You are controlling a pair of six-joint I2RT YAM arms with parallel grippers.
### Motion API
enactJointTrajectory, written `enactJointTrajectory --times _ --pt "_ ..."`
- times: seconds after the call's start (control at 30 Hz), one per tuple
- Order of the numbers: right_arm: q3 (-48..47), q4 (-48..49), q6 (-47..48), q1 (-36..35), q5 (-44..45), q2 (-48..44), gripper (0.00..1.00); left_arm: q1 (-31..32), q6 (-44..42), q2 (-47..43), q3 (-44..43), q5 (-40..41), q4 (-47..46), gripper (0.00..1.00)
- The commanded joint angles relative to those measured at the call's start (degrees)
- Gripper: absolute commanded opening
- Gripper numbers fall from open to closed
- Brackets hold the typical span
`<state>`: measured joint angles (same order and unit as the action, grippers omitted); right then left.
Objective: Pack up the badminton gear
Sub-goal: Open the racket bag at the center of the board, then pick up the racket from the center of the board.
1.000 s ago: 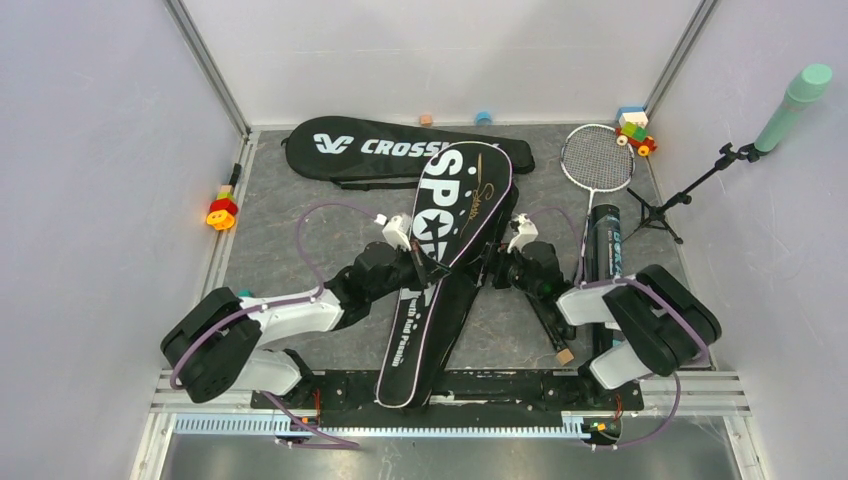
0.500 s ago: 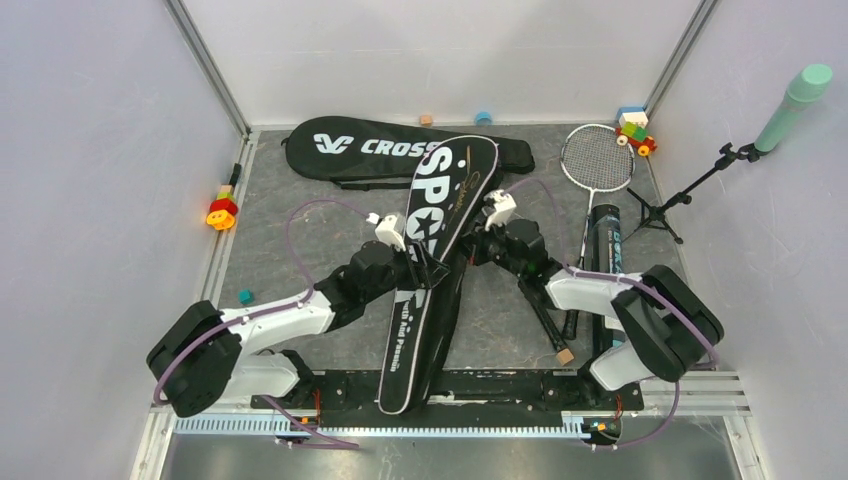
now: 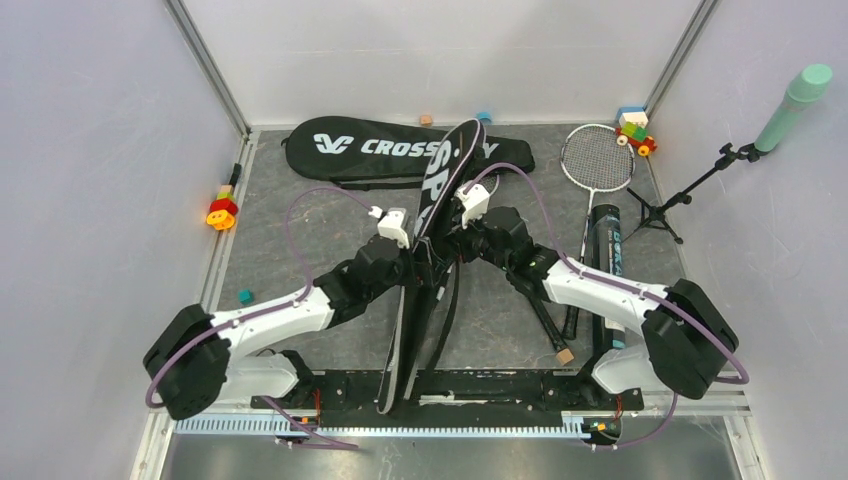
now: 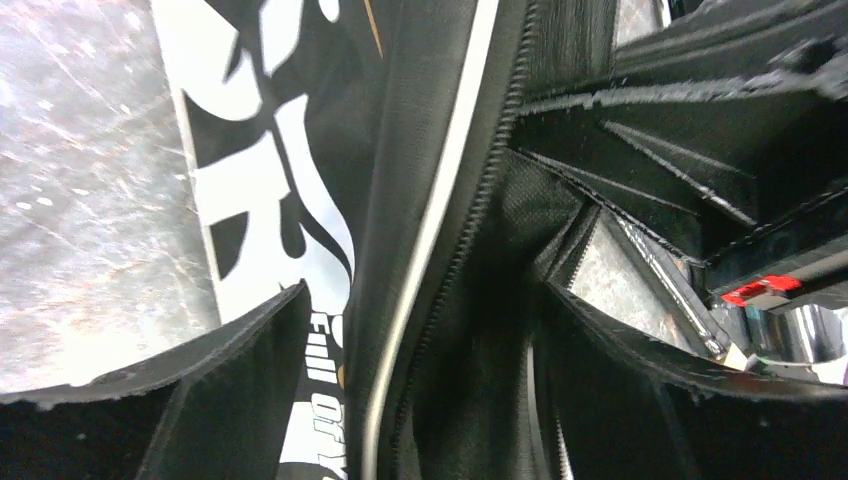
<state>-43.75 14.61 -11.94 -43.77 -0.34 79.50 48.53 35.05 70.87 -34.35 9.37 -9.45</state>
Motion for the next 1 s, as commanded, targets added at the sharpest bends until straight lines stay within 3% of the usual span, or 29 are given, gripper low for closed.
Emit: enactJointTrajectory --times 0.0,0.13,0.17,0.2,0.33,0.47,0.57,0.63,0.7,0.8,0.87,0.97 --pt "-2.8 -5.2 6.9 -0.4 3.0 -4.1 0.0 -0.8 -5.1 -4.8 0.2 13.0 3.3 0.8" --pt "-2.5 -5.8 9.1 -0.2 2.0 -5.9 0.0 -0.9 -7.6 -3.6 0.0 18.3 5.4 0.4" --pt "-2.8 -7.0 10.4 0.0 2.0 -6.0 0.0 -0.9 -8.6 -3.0 -0.5 19.9 6.9 0.18" --pt "-3.4 -9.5 11.4 0.6 2.2 -5.9 0.0 -1.1 -9.2 -3.1 -0.6 21.4 8.5 0.03" --pt "-0.4 -13.0 11.4 4.7 4.8 -7.8 0.1 -4.0 -6.0 -6.8 2.2 29.1 12.6 0.02" --pt "4.3 -12.0 15.5 7.0 1.6 -12.7 0.32 -7.7 -3.4 -11.5 3.1 30.7 16.4 0.02" --pt "6.0 -10.0 20.1 7.0 -9.4 -15.8 0.67 -7.9 -6.4 -13.5 3.1 25.8 13.9 0.02" --pt "6.3 -9.1 21.7 7.0 -17.0 -16.9 0.8 -7.9 -8.2 -14.1 2.6 22.6 12.4 0.02" --pt "6.2 -9.4 21.9 7.0 -19.2 -18.0 0.86 -7.9 -8.8 -14.1 1.1 21.9 12.9 0.02" --pt "6.5 -12.0 20.9 7.5 -7.7 -19.3 0.98 -8.0 -9.2 -13.6 -1.1 22.0 15.0 0.02" --pt "6.6 -14.3 19.9 9.4 -1.1 -18.6 0.98 -7.9 -9.2 -13.3 -2.2 21.8 16.7 0.02" --pt "6.4 -16.9 19.1 13.6 0.0 -15.5 0.98 -7.9 -9.2 -13.4 -3.0 21.3 17.7 0.02"
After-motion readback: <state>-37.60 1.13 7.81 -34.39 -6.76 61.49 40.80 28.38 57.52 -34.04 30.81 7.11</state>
